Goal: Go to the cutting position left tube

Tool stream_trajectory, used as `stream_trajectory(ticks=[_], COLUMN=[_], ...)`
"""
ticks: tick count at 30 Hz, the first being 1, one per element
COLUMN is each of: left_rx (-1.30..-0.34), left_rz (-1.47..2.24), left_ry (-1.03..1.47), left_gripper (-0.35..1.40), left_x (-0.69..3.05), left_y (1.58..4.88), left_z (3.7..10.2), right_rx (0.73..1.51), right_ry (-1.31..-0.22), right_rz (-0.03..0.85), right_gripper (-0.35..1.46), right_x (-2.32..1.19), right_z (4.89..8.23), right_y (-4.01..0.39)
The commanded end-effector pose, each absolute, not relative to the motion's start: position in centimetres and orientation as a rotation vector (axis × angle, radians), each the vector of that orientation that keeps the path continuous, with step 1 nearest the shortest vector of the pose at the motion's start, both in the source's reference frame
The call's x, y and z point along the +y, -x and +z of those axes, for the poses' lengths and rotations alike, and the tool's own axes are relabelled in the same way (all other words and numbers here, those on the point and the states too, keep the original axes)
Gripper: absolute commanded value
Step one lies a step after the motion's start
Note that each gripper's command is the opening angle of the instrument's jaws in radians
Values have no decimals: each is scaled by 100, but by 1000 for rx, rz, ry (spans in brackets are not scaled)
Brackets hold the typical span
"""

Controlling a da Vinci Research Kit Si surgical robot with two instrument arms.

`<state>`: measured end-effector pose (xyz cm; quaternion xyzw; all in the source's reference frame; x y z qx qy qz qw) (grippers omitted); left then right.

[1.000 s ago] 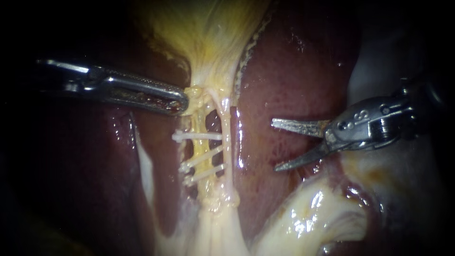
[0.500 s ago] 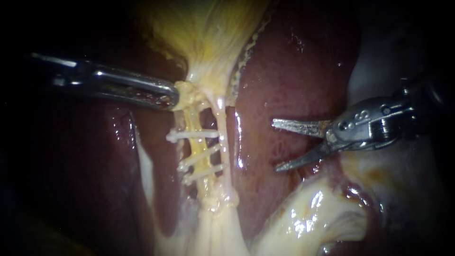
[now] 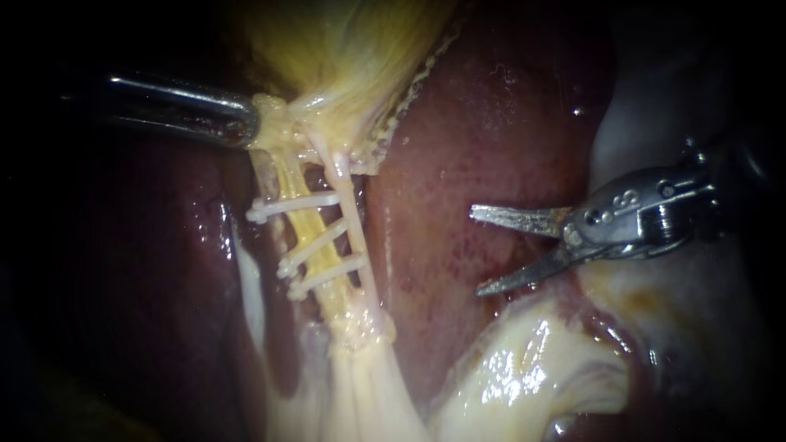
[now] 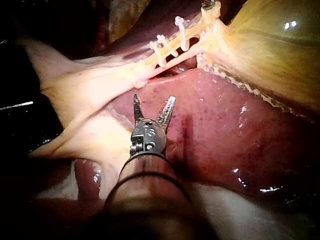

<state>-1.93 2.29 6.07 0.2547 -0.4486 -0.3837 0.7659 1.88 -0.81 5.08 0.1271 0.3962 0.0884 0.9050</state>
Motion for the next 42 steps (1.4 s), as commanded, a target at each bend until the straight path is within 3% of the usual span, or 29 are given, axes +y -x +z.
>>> stream_trajectory(ticks=[1, 7, 22, 42], left_rx=[-974, -974, -974, -975], left_rz=[-834, -836, -835, -833], left_ry=[-552, -548, -547, -549], left_gripper=[-35, -35, -35, -35], left_x=[228, 226, 216, 214], left_y=[194, 197, 208, 211], left_z=[608, 609, 611, 614], right_rx=[818, 816, 834, 838], right_ry=[-263, -266, -500, -629], right_rz=[183, 197, 294, 273], right_gripper=[145, 143, 133, 131], right_x=[-81, -81, -73, -78], right_z=[508, 508, 518, 540], right_y=[-188, -194, -214, -247])
